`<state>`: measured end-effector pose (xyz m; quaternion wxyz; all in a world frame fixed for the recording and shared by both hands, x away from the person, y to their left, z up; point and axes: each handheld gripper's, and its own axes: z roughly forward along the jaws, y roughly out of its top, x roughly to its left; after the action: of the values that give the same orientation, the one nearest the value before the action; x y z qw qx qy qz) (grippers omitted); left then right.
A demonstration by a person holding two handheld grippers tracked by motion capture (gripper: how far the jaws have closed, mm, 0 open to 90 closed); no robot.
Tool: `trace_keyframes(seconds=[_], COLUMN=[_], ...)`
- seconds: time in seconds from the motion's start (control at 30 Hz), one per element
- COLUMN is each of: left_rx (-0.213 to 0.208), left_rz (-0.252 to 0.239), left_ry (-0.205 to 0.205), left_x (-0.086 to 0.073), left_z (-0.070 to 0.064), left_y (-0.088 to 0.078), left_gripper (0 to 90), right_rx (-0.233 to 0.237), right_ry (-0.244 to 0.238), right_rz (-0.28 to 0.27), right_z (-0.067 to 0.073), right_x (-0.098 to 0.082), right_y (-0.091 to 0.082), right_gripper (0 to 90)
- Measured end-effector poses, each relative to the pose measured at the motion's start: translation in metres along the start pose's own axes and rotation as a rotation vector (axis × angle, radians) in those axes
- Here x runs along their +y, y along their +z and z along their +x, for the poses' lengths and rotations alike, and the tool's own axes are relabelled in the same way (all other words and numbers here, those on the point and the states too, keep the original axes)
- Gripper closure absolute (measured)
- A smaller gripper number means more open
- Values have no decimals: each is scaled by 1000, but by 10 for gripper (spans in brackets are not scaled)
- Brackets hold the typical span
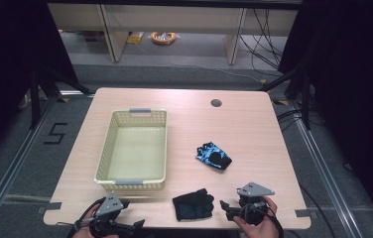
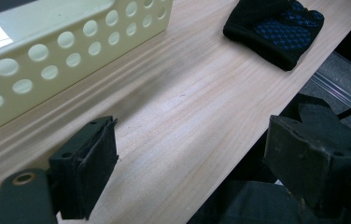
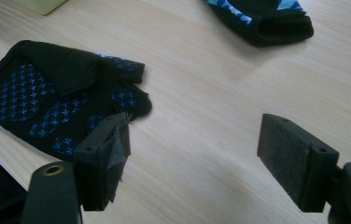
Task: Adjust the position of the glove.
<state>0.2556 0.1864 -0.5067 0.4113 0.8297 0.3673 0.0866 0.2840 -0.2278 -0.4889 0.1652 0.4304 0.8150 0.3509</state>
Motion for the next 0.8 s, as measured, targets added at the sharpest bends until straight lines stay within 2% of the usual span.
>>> trace_keyframes(seconds=[0.03,0.07,0.1,0.13,0.2,0.3,0.33,0.37,0.4,0.43,0.47,0.5,0.53,0.57,0.63,0.7,0.73,0.8], left_rx=[-1,-1,-4,-6,-2,-5,-4,-5,-8,-7,-12,-12,-7,-7,-3,-13,-27,-26], left_rz=[-13,-11,-18,-8,-22,-19,-20,-20,-13,-11,2,2,-10,-24,2,-20,24,4], left_ry=[-15,-13,-22,-15,-27,-28,-28,-29,-30,-25,-43,-43,-13,-30,-7,-22,-17,-13], left_x=[0,0,0,0,0,0,0,0,0,0,0,0,0,0,1,0,1,1], left_z=[-1,-1,-2,-1,-2,-2,-2,-2,-2,-2,-3,-3,-3,-4,-3,-6,-5,-6], left_y=[1,1,1,1,2,2,2,2,2,2,2,2,3,4,3,6,4,5], left_gripper=[163,163,163,163,163,163,163,163,163,163,163,163,163,164,163,163,163,163], right_rx=[0,10,-2,-3,3,12,6,8,9,23,23,23,15,16,17,25,32,27], right_ry=[4,11,28,34,18,8,-11,11,-11,2,-1,-1,-18,-26,-14,-16,-27,-26], right_rz=[2,9,12,15,11,9,4,8,4,1,0,0,-3,1,-8,1,7,-3], right_z=[0,1,3,3,3,3,2,4,3,4,4,4,3,3,5,5,5,6], right_x=[0,0,1,1,1,1,1,1,1,1,1,1,1,1,1,2,2,2], right_y=[0,0,-1,-1,-1,0,0,-1,0,0,0,0,0,0,0,1,0,1], right_gripper=[267,268,271,271,272,288,288,290,297,301,301,301,302,303,309,320,332,335])
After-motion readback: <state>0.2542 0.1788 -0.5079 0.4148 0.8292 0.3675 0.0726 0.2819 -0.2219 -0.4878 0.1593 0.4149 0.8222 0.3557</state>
